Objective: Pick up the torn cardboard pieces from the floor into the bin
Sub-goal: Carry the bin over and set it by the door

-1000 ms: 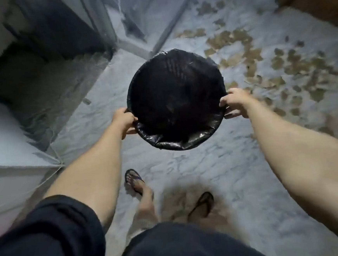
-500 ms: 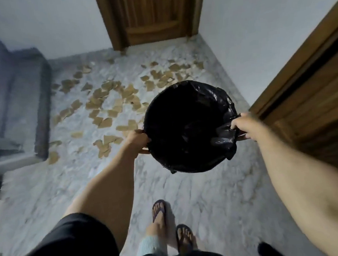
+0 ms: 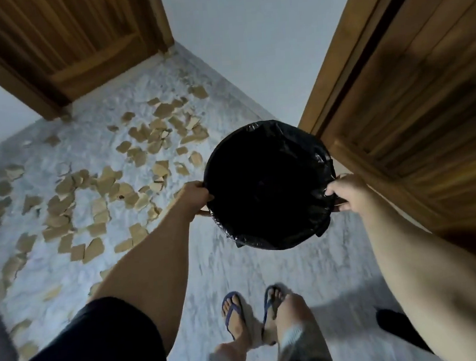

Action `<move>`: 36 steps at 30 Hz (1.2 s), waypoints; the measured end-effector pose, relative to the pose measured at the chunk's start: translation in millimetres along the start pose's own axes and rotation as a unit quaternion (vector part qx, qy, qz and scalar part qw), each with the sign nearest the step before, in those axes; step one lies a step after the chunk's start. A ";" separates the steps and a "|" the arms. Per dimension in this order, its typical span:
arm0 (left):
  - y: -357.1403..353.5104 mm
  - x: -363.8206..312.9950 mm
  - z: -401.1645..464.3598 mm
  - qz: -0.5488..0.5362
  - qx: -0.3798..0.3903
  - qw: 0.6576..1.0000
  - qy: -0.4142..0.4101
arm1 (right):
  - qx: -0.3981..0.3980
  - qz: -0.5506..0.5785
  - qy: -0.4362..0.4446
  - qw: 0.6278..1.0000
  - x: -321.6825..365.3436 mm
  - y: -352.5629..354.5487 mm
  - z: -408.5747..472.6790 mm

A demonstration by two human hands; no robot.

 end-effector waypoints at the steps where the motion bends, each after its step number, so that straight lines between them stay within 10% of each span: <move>1: -2.4 -12.8 16.8 0.007 0.009 1.000 0.004 | -0.008 0.010 -0.011 1.000 3.9 2.8 12.8; 16: -89.2 -138.2 239.3 0.038 0.142 0.985 0.086 | -0.037 0.004 -0.158 0.987 53.7 37.7 226.7; 36: -252.7 -79.2 607.0 0.144 0.170 0.970 0.096 | -0.101 0.010 -0.202 0.974 -70.3 -54.1 551.1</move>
Point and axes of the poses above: each hand's wrist, its own z-axis towards the middle knuckle, its own y-axis out of the back of the hand, x = y × z, the point moved 6 cm from there along z, towards the middle knuckle, and after that the axes turned 7 degrees about z, right-handed, at the moved point
